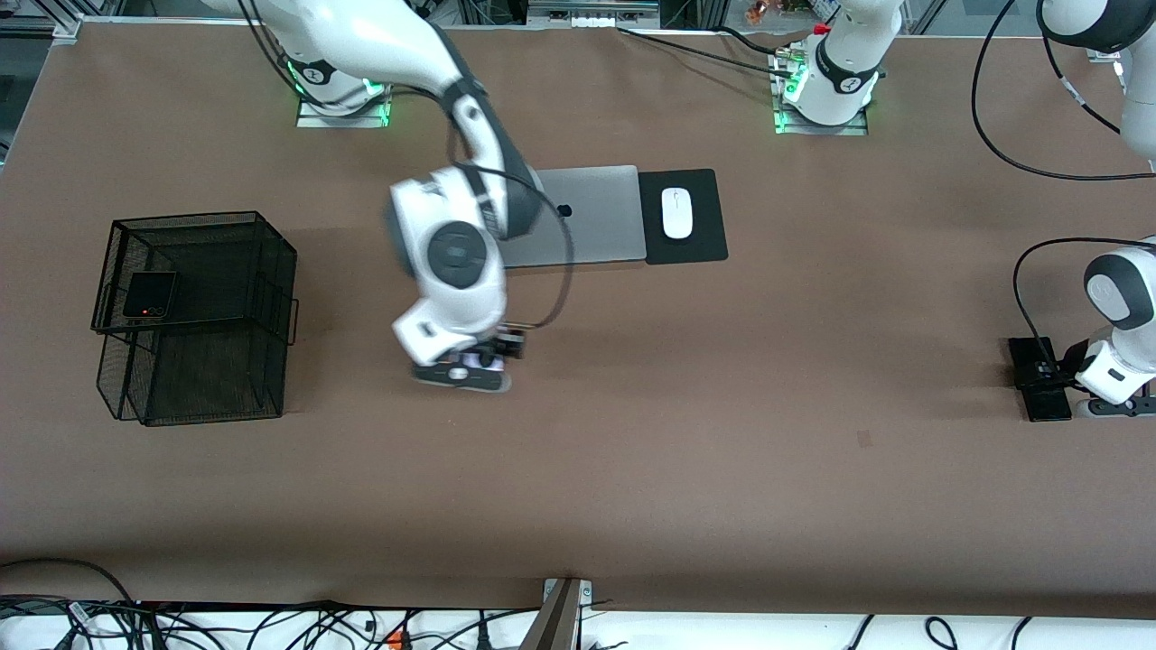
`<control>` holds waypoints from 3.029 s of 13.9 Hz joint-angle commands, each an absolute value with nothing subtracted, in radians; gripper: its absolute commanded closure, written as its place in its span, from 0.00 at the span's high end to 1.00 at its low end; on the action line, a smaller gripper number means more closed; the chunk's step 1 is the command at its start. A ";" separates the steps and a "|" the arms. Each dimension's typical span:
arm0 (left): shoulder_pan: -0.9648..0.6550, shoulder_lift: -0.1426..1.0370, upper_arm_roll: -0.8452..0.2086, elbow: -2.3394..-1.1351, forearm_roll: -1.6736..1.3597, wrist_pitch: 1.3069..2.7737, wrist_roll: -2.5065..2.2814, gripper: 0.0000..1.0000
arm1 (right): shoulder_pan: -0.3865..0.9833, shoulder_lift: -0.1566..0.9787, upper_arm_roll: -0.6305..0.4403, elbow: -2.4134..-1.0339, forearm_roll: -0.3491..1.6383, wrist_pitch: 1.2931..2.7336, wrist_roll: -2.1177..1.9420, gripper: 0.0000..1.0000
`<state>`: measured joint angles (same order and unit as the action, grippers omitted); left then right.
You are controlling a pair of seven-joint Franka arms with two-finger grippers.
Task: Place phones with both arms
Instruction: 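Carry the white phone to the basket while the left gripper lifts the tall phone, then lower the white phone into the basket while the left gripper carries the tall phone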
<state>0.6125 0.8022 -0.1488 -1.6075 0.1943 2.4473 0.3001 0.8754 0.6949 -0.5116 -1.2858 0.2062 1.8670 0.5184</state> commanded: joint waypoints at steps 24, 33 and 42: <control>0.404 0.782 -0.147 -1.419 0.192 2.143 0.092 0.30 | 0.634 0.564 -0.957 -1.710 0.361 2.072 -0.415 0.00; 0.307 0.782 -0.150 -1.402 0.181 2.140 -0.003 0.26 | 0.471 0.703 -0.870 -1.605 0.548 2.059 -0.528 0.00; 0.097 0.742 -0.150 -1.408 0.186 2.010 -0.364 0.26 | 0.402 0.750 -0.807 -1.601 0.551 2.068 -0.526 0.00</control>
<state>0.1598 0.7690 -0.1651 -1.4087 0.1943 2.0499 -0.2639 0.4292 0.7393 -0.8182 -1.6296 0.5282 2.0729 -0.5063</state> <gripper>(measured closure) 0.203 0.150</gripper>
